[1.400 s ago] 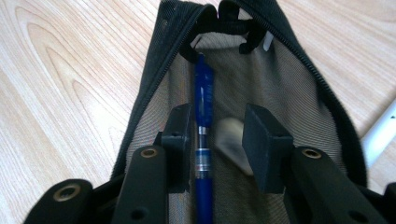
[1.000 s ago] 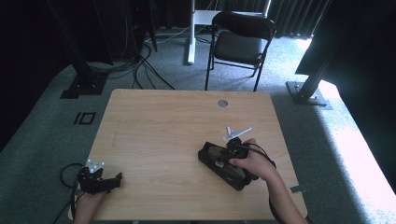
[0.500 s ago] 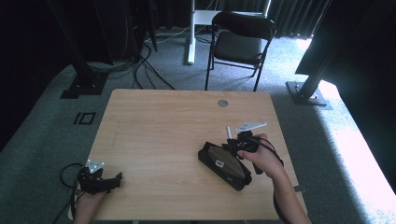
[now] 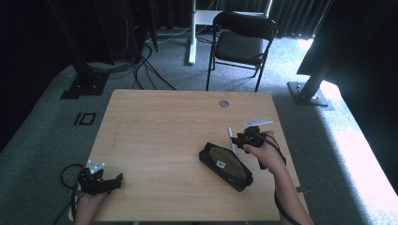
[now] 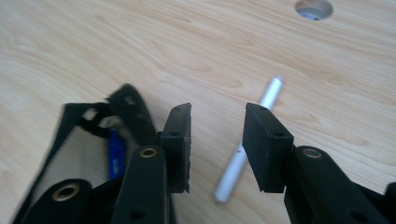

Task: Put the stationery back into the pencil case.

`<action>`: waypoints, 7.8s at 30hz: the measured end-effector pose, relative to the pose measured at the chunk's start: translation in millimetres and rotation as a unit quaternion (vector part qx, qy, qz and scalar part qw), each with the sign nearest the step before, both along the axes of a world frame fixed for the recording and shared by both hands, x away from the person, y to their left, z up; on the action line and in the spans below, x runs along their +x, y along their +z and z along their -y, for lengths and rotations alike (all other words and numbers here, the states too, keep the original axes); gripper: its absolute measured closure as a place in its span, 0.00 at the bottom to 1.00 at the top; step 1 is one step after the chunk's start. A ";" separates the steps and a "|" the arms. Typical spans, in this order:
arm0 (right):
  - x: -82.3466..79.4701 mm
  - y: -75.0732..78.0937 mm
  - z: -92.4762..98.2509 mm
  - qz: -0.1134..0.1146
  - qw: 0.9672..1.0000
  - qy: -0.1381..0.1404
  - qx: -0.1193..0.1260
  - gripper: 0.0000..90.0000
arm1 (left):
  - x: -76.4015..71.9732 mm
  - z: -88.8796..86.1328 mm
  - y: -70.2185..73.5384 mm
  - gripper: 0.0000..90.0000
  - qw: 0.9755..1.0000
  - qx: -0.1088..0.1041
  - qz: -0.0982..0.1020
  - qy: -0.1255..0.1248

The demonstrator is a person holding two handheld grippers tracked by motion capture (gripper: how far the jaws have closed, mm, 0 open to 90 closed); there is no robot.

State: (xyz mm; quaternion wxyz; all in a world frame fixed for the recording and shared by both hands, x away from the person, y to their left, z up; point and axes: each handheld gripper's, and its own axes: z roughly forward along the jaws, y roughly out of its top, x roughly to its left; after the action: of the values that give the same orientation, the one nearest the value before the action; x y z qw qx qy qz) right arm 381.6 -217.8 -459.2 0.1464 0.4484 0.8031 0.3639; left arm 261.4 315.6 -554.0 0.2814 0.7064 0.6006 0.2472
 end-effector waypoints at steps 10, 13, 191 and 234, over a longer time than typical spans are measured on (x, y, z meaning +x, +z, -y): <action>18.1 -18.4 6.3 -0.002 0.999 -0.035 -0.007 0.66 | 0.0 0.0 0.0 0.00 1.000 0.000 0.000 0.000; 23.4 -25.3 7.6 -0.004 0.999 -0.042 -0.008 0.64 | 0.0 0.0 0.0 0.00 1.000 0.000 0.000 0.000; -39.9 -26.5 -45.1 -0.071 0.984 0.153 -0.059 0.87 | 0.0 0.0 0.0 0.00 1.000 0.000 0.000 0.000; -27.3 8.4 -27.3 0.008 0.993 0.110 0.031 0.71 | 0.0 0.0 0.1 0.00 1.000 0.000 0.000 0.000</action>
State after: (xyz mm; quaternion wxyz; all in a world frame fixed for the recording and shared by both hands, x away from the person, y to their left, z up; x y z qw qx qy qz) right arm 354.3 -190.6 -450.8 0.0980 0.3584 0.8346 0.4067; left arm 261.4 315.6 -553.9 0.2810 0.7068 0.6003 0.2471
